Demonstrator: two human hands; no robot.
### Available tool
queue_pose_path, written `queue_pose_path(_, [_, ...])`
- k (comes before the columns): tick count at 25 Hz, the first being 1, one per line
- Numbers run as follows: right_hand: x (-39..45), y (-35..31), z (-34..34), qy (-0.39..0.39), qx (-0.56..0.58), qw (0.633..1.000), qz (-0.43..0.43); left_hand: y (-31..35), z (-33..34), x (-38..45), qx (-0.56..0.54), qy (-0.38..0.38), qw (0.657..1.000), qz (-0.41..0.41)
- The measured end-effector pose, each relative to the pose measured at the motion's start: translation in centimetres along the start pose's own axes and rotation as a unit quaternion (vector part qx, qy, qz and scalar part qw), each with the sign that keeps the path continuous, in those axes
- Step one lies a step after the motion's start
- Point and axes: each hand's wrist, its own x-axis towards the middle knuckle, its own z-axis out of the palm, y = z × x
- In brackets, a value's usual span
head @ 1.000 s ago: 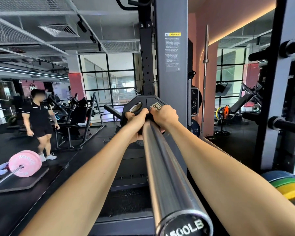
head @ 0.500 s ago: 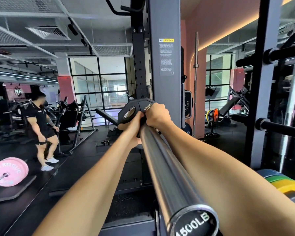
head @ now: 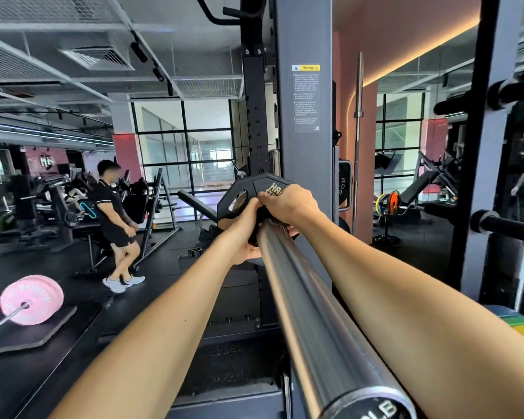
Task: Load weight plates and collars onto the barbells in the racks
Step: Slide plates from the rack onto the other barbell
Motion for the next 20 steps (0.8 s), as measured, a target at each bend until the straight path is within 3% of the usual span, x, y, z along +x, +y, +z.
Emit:
queue_pose_path(7, [0.2, 0.2, 0.4, 0.002, 0.029, 1.0, -0.001, 0.1, -0.2, 0.5, -0.018, -0.037, 0.998, -0.054])
queue_pose_path(13, [0.0, 1.0, 0.3, 0.036, -0.018, 0.996, -0.074, 0.0, 0.7, 1.1, -0.007, -0.045, 0.998, 0.038])
queue_pose_path(17, [0.6, 1.8, 0.7, 0.076, 0.052, 0.995, -0.049, -0.2, 0.8, 2.0, -0.031, -0.009, 0.998, 0.051])
queue_pose_path(20, [1.2, 3.8, 1.5, 0.142, 0.203, 0.968, 0.045, -1.2, 0.7, 2.1, -0.093, 0.003, 0.995, 0.022])
